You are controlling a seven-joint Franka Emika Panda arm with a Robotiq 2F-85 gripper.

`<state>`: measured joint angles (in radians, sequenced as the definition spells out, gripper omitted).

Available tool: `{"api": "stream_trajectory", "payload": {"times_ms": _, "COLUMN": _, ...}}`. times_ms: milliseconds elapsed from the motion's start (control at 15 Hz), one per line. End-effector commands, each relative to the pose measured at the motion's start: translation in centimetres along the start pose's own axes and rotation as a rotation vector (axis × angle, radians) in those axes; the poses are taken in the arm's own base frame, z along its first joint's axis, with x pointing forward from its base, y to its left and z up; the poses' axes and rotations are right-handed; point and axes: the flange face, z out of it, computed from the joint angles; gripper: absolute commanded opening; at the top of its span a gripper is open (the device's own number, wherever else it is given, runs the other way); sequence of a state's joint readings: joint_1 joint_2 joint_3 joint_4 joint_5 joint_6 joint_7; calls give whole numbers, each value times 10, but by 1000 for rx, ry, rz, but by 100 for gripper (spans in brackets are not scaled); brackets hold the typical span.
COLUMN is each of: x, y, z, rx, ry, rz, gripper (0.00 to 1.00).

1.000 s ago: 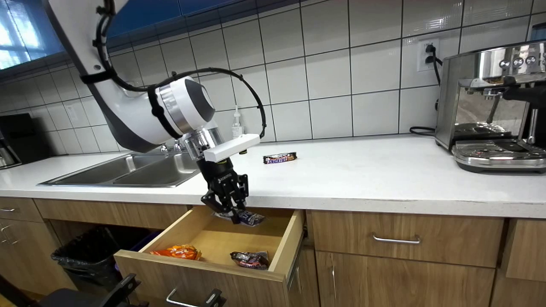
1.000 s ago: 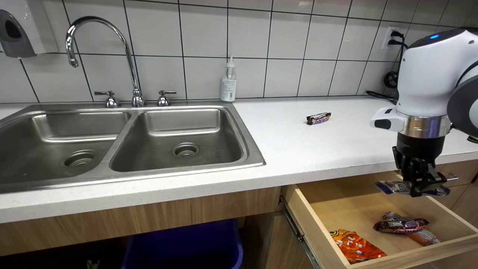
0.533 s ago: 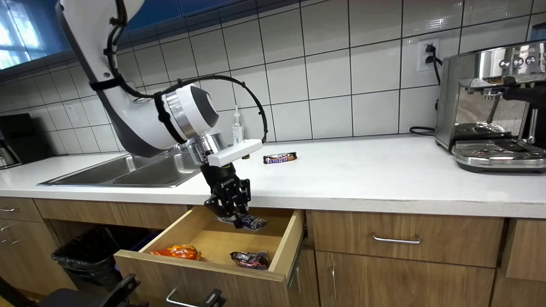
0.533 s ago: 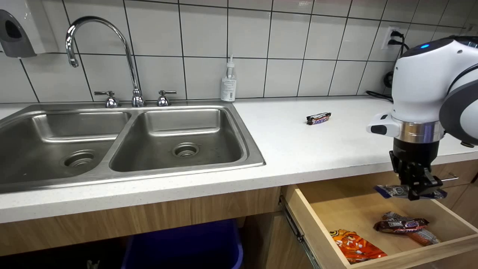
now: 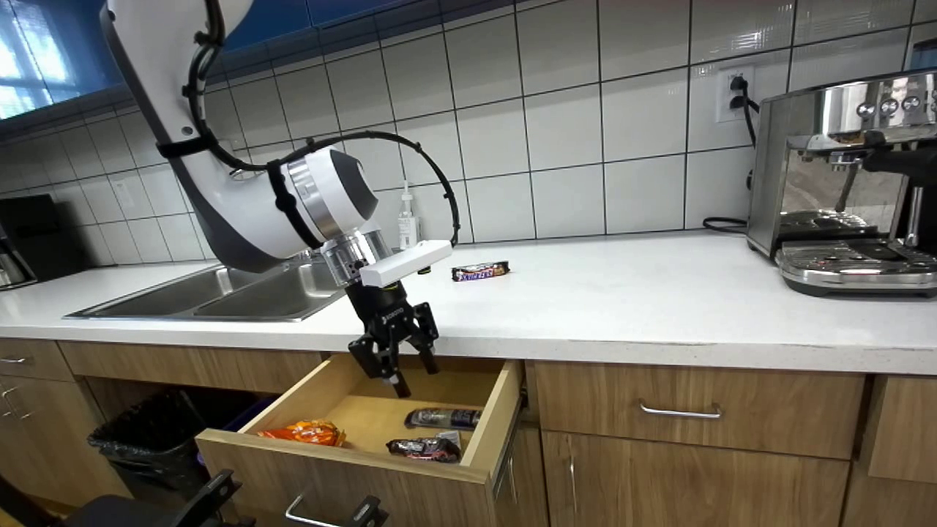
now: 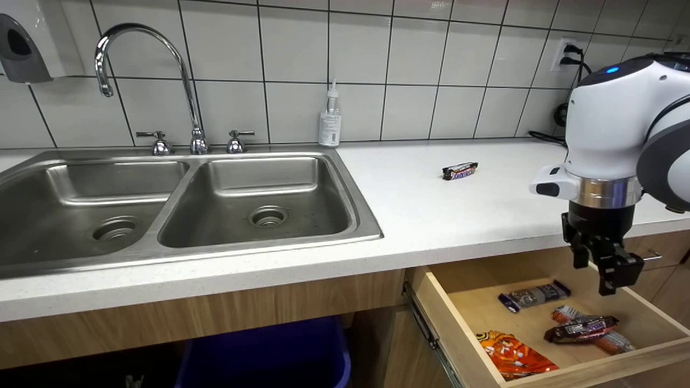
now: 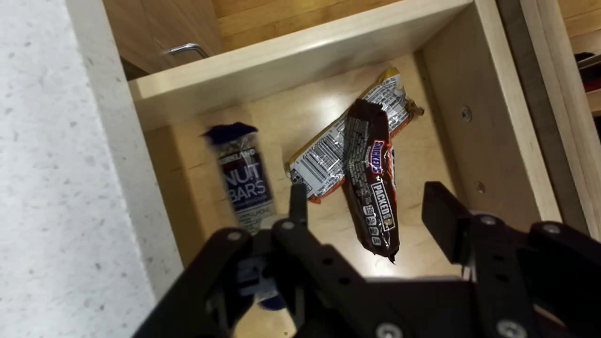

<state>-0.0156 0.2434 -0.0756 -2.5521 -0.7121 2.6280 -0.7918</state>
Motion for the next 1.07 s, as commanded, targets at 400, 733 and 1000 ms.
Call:
{"api": "stream_trajectory", "payload": {"times_ms": 400, "x": -13, "y": 1, "z": -23, "rx": -58, "ry": 18, "rz": 16, "gripper": 100}}
{"api": "stream_trajectory", "payload": {"times_ms": 733, "x": -22, "y": 8, "z": -34, "rx": -86, "ry": 27, "rz": 34, "gripper": 100}}
{"api": "stream_trajectory", "payload": {"times_ms": 1000, "x": -29, "y": 18, "z": -40, "rx": -103, "ry": 38, "rz": 52, "gripper": 100}}
